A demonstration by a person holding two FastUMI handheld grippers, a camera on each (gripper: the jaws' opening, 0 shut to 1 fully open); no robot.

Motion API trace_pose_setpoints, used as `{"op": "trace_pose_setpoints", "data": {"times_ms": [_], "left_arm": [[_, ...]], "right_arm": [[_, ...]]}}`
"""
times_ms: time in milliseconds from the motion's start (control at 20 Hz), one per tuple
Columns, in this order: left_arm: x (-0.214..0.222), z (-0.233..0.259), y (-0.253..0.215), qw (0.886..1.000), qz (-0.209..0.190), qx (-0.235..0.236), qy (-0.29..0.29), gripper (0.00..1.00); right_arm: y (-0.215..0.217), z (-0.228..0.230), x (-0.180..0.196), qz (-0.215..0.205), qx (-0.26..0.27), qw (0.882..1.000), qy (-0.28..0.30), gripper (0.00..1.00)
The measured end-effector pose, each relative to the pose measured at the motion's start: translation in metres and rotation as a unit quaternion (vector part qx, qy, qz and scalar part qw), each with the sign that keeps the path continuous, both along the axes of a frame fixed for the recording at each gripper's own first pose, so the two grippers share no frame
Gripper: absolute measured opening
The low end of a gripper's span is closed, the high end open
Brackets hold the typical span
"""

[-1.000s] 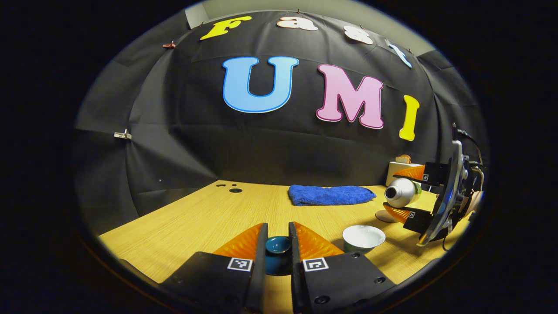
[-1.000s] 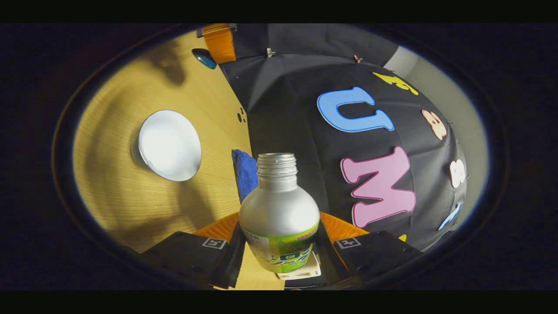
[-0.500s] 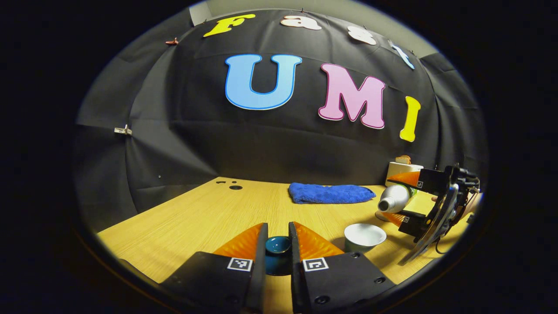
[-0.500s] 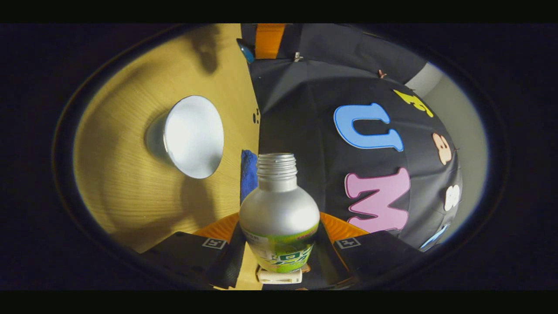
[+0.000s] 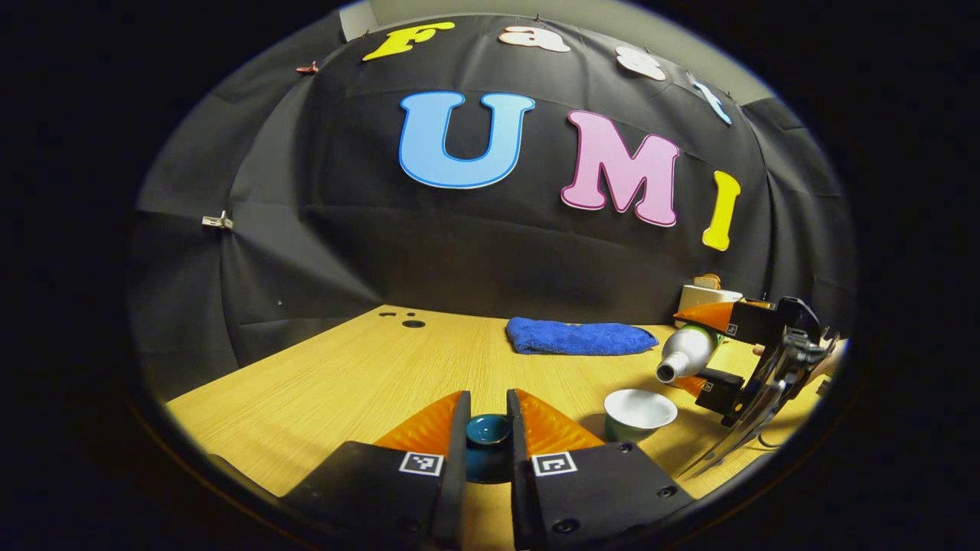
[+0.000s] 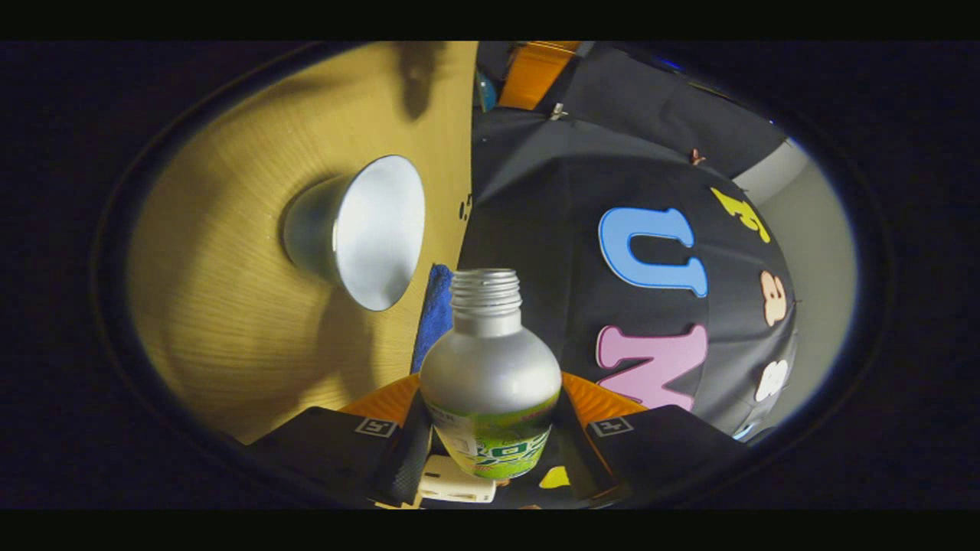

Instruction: Open the teacup lid with one hand, grasp the water bottle and pour water into the teacup with the other hand; after pouring, place the water bottle on the coaster and then close the teacup lid.

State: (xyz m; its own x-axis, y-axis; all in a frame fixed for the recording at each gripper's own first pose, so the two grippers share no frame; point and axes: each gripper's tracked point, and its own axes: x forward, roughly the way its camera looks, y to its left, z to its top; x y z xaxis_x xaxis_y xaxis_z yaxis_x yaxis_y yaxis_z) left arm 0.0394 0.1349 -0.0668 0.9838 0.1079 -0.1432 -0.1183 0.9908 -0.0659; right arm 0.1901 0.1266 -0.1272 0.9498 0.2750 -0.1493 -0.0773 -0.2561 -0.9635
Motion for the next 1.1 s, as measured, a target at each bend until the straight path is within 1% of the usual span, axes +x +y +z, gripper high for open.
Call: {"op": "trace_pose_setpoints", "data": {"times_ms": [100,250,450,600,650,700,750,1000,1050,1100], "left_arm": [[0.000,0.000,0.000,1.000,-0.001,0.000,-0.001,0.28],[0.000,0.001,-0.001,1.000,-0.004,0.000,0.000,0.28],[-0.001,0.000,0.001,1.000,-0.006,0.001,0.001,0.28],[-0.002,-0.001,0.003,1.000,-0.005,0.003,0.002,0.28],[-0.002,-0.001,0.004,1.000,-0.005,0.004,0.003,0.28],[-0.002,0.000,0.004,1.000,-0.005,0.004,0.003,0.28],[-0.002,0.000,0.004,1.000,-0.005,0.004,0.003,0.28],[-0.002,-0.001,0.003,1.000,-0.006,0.003,0.003,0.28],[-0.003,0.000,0.003,1.000,-0.006,0.003,0.004,0.28],[-0.004,-0.001,0.003,1.000,-0.007,0.003,0.004,0.28]], "right_arm": [[0.001,-0.003,0.001,0.006,-0.015,1.000,-0.002,0.75],[0.003,-0.005,0.000,0.009,-0.015,1.000,0.001,0.75],[0.005,-0.001,0.001,0.019,-0.042,0.999,-0.017,0.75],[0.004,0.000,0.004,0.019,-0.047,0.998,-0.022,0.75],[0.004,0.000,0.005,0.020,-0.048,0.998,-0.021,0.72],[0.005,0.001,0.004,0.023,-0.052,0.998,-0.023,0.72],[0.006,0.001,0.004,0.026,-0.058,0.998,-0.026,0.75],[0.007,0.005,0.003,0.041,-0.080,0.995,-0.041,0.75],[0.008,0.006,0.003,0.043,-0.083,0.995,-0.045,0.78],[0.008,0.006,0.003,0.046,-0.087,0.994,-0.050,0.75]]}}
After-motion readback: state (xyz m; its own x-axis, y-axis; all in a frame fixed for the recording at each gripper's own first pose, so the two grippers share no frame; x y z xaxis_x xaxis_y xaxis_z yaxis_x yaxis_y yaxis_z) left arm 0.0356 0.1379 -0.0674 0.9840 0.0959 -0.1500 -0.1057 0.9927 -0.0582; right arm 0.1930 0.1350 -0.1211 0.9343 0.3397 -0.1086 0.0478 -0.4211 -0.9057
